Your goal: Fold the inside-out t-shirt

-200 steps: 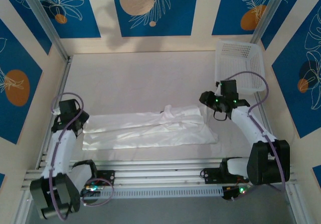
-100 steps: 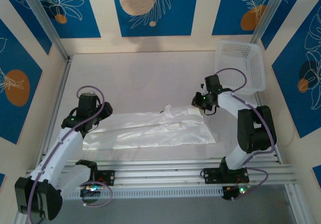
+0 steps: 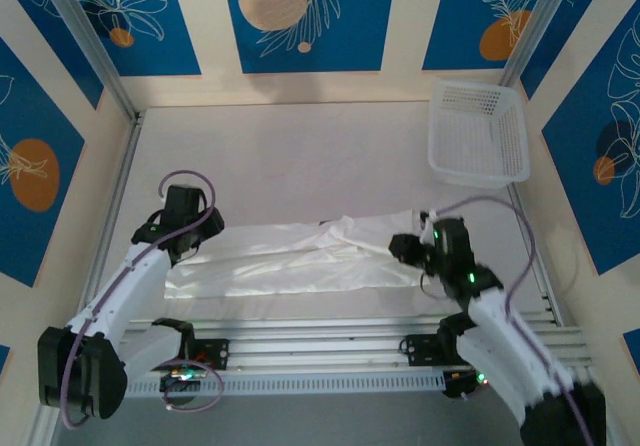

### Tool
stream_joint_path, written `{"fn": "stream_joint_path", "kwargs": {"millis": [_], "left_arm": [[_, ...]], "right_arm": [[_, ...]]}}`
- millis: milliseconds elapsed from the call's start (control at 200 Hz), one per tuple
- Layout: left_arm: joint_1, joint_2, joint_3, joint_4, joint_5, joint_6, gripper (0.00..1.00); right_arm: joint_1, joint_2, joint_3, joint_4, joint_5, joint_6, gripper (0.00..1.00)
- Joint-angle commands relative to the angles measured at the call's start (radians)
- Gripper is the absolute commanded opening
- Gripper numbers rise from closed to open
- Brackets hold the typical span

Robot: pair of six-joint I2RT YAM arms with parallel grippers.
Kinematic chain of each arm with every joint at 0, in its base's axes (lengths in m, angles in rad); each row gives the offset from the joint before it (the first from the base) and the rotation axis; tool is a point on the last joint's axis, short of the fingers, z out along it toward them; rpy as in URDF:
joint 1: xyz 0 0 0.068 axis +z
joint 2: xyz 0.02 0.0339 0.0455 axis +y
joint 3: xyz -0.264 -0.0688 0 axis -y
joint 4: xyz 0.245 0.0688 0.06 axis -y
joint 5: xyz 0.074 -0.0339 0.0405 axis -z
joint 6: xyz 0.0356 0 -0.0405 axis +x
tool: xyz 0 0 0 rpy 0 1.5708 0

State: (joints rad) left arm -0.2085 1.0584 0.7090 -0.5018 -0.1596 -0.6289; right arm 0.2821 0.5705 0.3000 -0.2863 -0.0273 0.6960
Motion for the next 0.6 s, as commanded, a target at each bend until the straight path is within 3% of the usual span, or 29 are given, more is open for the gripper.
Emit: {"fn": "stream_joint_path", "kwargs": {"millis": [0,70,150,250,395,495,595], "left_arm": [[-0.009,0.042,0.014,0.019,-0.024,0.017,0.57],[-0.015,0.060,0.029,0.016,-0.023,0.020,0.57],[-0.023,0.058,0.033,0.023,-0.016,0.021,0.57],[-0.034,0.043,0.023,0.069,0.084,0.054,0.57],[-0.067,0.018,-0.002,0.190,0.331,0.134,0.64],[-0.110,0.014,0.010,0.200,0.376,0.170,0.68],[-0.132,0.009,0.011,0.200,0.376,0.178,0.70]], "right_arm": [[0.005,-0.240,-0.072,-0.017,0.062,0.106,0.43],[0.003,-0.304,-0.044,-0.027,0.123,0.067,0.49],[0.002,-0.220,-0.013,0.069,0.125,0.009,0.53],[0.011,0.100,0.103,0.134,0.013,-0.061,0.53],[0.116,0.610,0.406,-0.013,-0.073,-0.209,0.52],[0.158,0.847,0.553,-0.053,-0.083,-0.241,0.52],[0.166,0.988,0.619,-0.010,-0.094,-0.219,0.53]]}}
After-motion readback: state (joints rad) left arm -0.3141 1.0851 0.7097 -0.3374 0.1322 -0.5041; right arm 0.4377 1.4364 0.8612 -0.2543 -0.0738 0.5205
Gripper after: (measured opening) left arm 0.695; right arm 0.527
